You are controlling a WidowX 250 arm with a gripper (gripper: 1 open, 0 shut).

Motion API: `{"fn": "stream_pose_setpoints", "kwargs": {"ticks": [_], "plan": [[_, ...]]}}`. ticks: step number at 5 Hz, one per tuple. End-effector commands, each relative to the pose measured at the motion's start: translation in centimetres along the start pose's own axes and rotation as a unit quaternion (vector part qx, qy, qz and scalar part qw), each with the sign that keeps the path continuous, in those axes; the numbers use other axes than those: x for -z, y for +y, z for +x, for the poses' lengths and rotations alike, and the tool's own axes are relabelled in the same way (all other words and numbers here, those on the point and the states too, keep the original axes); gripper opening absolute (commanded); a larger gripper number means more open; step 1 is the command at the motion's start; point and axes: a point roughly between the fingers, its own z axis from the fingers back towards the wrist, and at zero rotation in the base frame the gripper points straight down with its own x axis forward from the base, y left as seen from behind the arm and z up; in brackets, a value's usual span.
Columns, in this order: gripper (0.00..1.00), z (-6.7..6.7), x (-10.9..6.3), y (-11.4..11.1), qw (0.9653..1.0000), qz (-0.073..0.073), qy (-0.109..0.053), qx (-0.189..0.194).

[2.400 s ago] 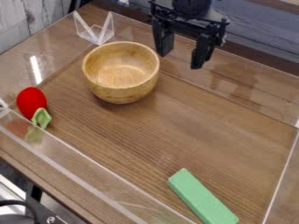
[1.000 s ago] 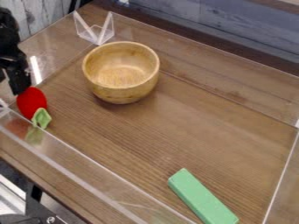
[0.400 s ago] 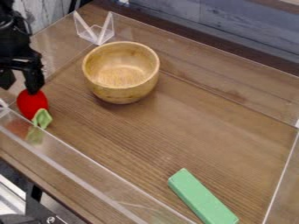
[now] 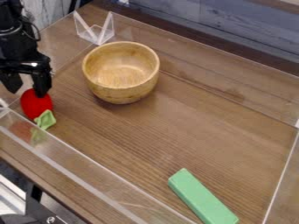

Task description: Move the red object to the right side of the table

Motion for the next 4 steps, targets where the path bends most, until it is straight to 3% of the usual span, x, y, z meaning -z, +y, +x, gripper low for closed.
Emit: {"fn": "stream_pose_setpoints", "kwargs": {"ticks": [1, 4], "plan": [[1.00, 0.64, -0.70, 0.10, 0.9999, 0.009, -0.012, 0.003], [1.00, 1.06, -0.92, 0.20, 0.9999, 0.011, -0.005, 0.005]]}}
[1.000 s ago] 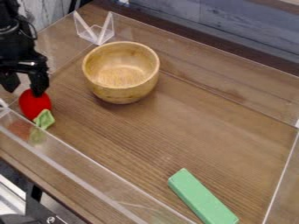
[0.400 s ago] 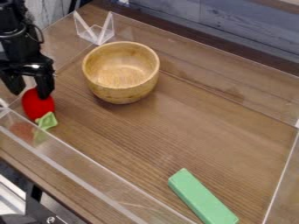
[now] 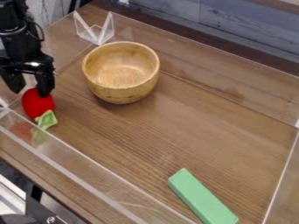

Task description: Move the red object to the right side of the table

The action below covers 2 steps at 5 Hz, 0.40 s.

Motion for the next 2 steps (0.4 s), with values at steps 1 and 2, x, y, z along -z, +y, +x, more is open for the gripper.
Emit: {"fn": "stream_pose_setpoints", "kwargs": {"ticks": [1, 2], "plan": [[1.00, 0.96, -1.05, 0.39, 0.9998, 0.012, -0.016, 0.003], [1.00, 1.11, -0.96, 0.48, 0.9998, 0.013, -0.014, 0.002]]}}
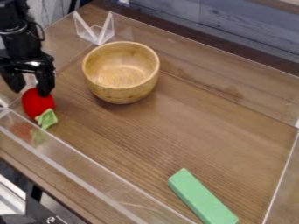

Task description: Move the red object to the right side of the table

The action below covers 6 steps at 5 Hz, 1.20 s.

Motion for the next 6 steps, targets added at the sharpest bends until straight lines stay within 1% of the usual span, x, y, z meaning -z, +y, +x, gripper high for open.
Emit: {"fn": "stream_pose_setpoints", "kwargs": {"ticks": [1, 2, 4, 5, 6], "plan": [[1.00, 1.0, -1.0, 0.4, 0.9998, 0.013, -0.018, 0.002], [1.00, 1.2, -0.8, 0.5, 0.9998, 0.013, -0.016, 0.000], [1.00, 1.8, 0.3, 0.3, 0.9998, 0.010, -0.018, -0.002], [0.00, 2.0, 0.6, 0.0, 0.9998, 0.008, -0.018, -0.001], [0.00, 2.1, -0.4, -0.8, 0.9998, 0.001, -0.018, 0.004]]}}
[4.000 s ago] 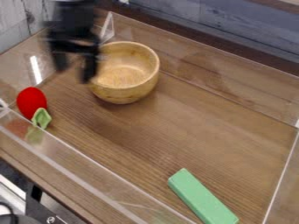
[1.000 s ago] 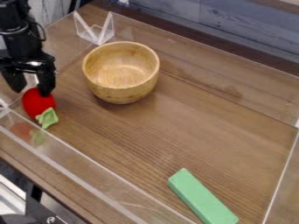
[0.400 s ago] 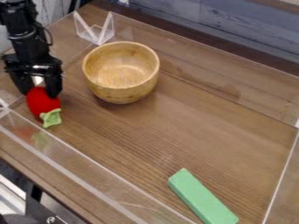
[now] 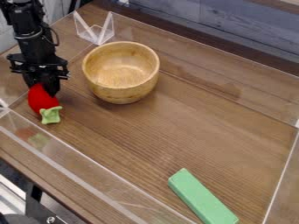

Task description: Move the red object to the right side of the table

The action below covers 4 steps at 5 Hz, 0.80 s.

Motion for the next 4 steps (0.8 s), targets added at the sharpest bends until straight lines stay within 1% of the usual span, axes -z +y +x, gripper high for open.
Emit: {"fn": "stream_pose_setpoints", "kwargs": {"ticks": [1, 2, 3, 4], "plan": [[0.00, 0.9, -3.8, -1.1, 0.9995, -0.001, -0.029, 0.014], [0.00, 1.0, -5.7, -2.9, 0.9989, -0.015, -0.032, 0.030], [0.00, 1.3, -8.3, -5.5, 0.9967, -0.041, -0.039, 0.058], [0.00, 0.9, -9.3, -8.4, 0.9932, -0.059, -0.035, 0.094]]}}
